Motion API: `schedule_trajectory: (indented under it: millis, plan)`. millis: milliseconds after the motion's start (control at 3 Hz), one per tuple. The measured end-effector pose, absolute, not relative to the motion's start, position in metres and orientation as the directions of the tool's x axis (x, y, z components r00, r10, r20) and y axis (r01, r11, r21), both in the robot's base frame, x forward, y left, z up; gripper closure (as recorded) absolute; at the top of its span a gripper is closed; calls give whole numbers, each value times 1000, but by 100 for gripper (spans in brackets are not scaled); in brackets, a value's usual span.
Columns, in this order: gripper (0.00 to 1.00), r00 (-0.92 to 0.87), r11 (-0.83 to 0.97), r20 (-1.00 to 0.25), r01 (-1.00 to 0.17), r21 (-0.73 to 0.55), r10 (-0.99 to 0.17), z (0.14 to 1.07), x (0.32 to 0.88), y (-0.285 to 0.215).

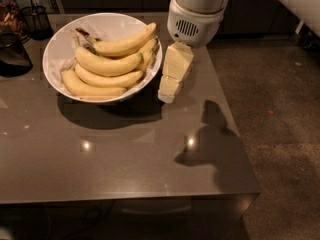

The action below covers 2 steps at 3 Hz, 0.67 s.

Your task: Pick banana from white bowl

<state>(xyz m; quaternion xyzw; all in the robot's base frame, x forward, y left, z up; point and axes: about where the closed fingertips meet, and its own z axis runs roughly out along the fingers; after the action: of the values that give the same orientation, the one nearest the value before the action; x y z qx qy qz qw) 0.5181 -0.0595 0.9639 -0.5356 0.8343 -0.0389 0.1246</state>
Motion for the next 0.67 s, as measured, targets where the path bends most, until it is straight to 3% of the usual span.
schedule_trajectory:
  millis: [667]
  plan:
    - [0,-335,374,-198,-903,-210,-921,966,523,-32]
